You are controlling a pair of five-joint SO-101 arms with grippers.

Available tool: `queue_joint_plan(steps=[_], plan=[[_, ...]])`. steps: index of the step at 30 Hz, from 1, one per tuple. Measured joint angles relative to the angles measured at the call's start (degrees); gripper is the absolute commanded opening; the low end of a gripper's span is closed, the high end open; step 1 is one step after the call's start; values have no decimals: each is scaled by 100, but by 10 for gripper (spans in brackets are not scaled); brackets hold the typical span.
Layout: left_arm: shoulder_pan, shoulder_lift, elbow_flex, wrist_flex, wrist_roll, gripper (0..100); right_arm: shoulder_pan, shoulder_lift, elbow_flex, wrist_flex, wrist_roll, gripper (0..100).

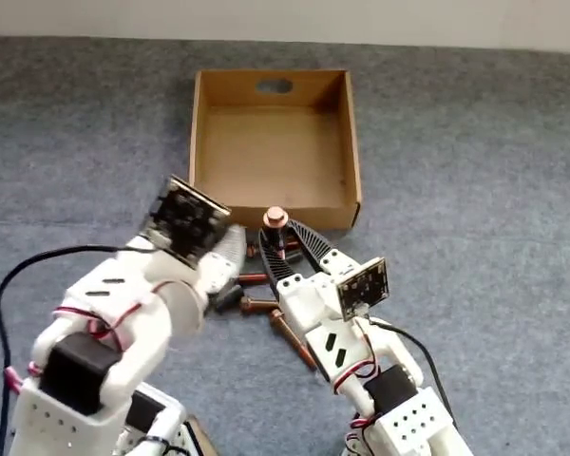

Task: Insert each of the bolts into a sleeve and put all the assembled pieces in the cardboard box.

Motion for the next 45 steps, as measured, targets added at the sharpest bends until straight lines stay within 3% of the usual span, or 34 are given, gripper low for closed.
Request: queue_joint_plan(steps=[5,10,16,30,34,45], plan=[[-1415,-18,492,-26,-44,8,0,0,0,0,0,6],[-2163,0,1978,-809,-404,8,0,0,0,475,0,6],[-2268,9,3754,-1899,-633,8,0,9,-185,1266,0,6],[-2259,0,4598,-2708,-167,8,44,176,-3130,3833,0,6],[-2259,0,4607,-2804,-141,8,316,1090,-4105,4105,0,6],[-2259,0,4721,-2840,-141,8,1108,5284,-6409,4141,0,6]])
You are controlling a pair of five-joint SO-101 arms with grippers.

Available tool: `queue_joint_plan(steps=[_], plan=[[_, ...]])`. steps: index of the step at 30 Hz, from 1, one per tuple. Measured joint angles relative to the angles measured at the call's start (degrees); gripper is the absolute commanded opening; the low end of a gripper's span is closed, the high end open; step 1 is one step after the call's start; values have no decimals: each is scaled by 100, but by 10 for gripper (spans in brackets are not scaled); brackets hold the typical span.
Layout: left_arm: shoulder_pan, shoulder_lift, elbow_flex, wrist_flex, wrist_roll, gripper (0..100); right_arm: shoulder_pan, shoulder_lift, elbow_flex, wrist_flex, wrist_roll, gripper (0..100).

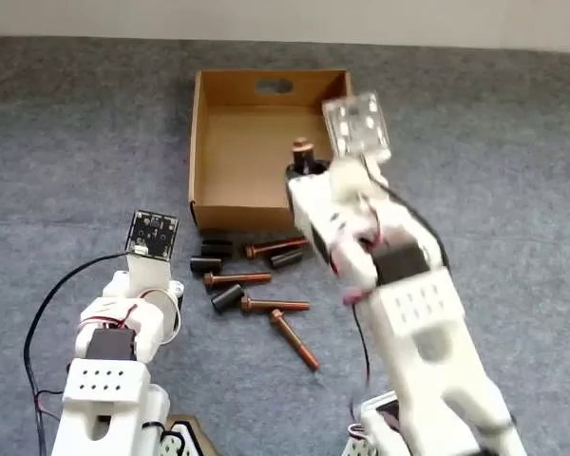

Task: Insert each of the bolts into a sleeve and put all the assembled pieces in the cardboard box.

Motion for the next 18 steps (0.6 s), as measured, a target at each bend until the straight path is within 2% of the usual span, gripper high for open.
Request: queue_joint_plan(steps=[5,9,14,18], plan=[[0,0,0,0,0,8,53,1407,-1284,413,0,6],[0,0,0,0,0,8,62,2927,-2831,1310,0,6],[0,0,0,0,0,8,176,5187,-5512,2769,0,6],[0,0,0,0,0,8,431,6919,-7895,3560,0,6]])
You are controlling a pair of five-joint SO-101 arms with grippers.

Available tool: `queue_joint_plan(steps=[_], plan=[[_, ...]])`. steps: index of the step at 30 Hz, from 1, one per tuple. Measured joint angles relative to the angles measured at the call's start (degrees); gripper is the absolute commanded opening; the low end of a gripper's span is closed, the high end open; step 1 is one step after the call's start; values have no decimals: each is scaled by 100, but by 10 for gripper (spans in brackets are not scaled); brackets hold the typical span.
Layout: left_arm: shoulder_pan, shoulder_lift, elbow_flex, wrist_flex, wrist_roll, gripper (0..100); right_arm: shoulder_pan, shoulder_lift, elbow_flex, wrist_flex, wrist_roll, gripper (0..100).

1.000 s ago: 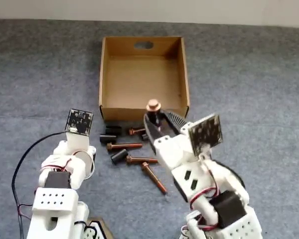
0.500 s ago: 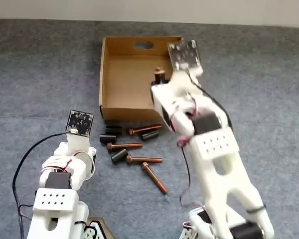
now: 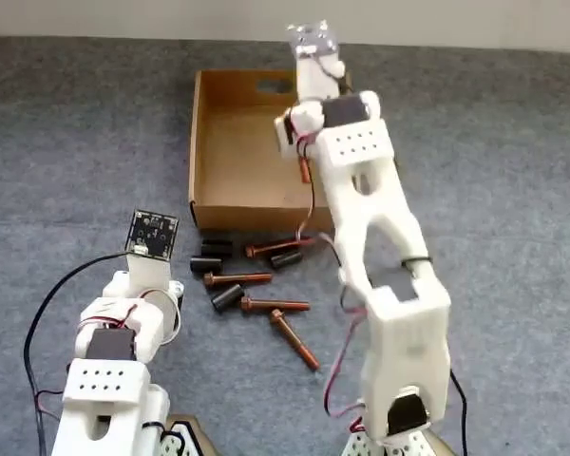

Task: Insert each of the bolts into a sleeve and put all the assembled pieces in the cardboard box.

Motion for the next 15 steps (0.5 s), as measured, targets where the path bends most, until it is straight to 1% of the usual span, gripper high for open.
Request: queue_joint_plan(steps=[4,7,10,15], plan=[[0,0,0,0,0,8,167,1415,-2075,695,0,6],[0,0,0,0,0,8,176,2215,-3121,1116,0,6],[0,0,0,0,0,8,176,2549,-3569,1451,0,6],[-18,0,0,0,0,8,176,2831,-3754,1530,0,6]])
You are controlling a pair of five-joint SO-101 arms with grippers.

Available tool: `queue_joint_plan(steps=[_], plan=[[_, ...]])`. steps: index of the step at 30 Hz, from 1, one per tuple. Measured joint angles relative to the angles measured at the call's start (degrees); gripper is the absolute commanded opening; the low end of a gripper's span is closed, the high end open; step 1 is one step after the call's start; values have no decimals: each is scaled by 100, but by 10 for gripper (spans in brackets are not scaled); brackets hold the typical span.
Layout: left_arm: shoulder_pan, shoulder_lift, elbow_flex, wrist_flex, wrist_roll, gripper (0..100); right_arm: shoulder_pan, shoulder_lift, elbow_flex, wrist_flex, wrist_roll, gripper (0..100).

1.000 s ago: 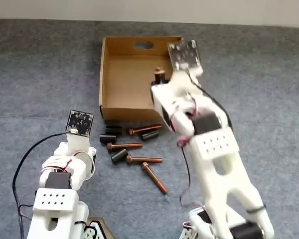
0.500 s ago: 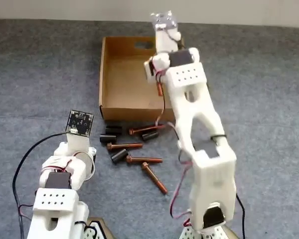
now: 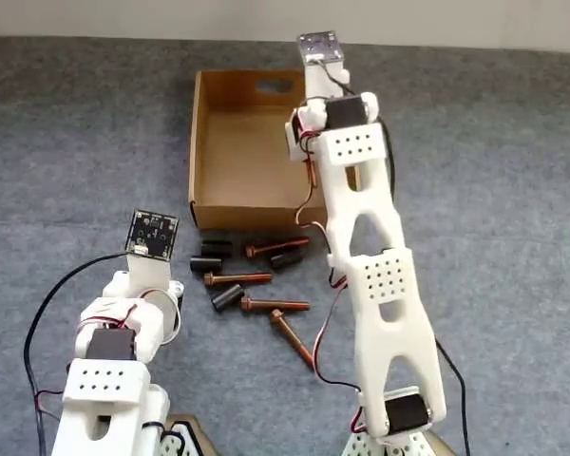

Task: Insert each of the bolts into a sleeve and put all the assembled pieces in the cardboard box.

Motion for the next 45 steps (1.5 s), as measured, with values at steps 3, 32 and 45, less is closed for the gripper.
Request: queue_joint_plan(steps=[3,32,45], plan=[[-185,0,0,0,9,8,0,220,-9,0,0,6],[-202,0,123,-132,9,8,-202,545,-44,308,-677,6],[-202,0,123,-149,9,8,-202,932,-44,299,-677,50]])
